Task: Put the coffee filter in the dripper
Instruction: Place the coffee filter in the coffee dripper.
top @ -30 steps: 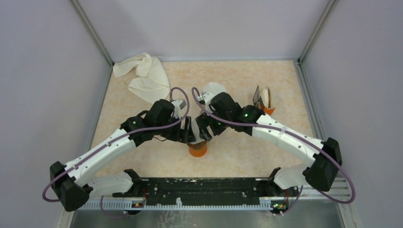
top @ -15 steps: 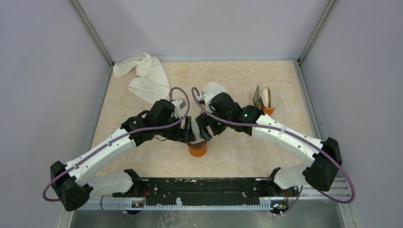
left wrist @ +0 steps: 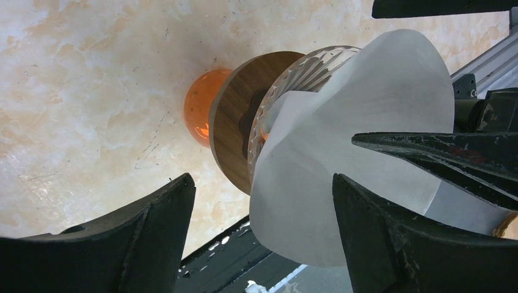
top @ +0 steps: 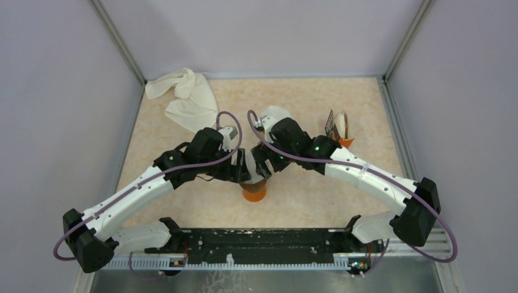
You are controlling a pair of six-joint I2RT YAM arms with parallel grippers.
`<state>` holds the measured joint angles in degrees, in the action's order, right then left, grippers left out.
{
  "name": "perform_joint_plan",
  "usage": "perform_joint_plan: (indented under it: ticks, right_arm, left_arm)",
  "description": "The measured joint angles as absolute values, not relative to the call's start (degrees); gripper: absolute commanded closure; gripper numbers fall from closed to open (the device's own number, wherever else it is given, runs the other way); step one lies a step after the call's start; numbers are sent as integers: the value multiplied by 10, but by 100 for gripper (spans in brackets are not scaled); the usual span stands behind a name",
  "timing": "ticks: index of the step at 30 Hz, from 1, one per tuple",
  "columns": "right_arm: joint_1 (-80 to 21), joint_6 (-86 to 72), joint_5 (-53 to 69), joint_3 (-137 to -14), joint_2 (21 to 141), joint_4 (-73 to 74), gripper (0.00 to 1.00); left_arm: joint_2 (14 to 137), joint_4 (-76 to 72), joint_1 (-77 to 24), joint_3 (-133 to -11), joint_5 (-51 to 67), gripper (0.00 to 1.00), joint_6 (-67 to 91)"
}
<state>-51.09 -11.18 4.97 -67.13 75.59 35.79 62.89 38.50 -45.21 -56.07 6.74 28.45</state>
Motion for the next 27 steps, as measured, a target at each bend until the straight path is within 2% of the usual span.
perform_joint_plan:
  ticks: [22,27]
  right_arm:
    - [-509,-122,7,-672,717,324,18]
    - [-498,-122,4,-672,713,323,21]
  left_arm:
    - [589,364,-446,-562,24,7,293]
    - [579,364,-444,-563,19,7,298]
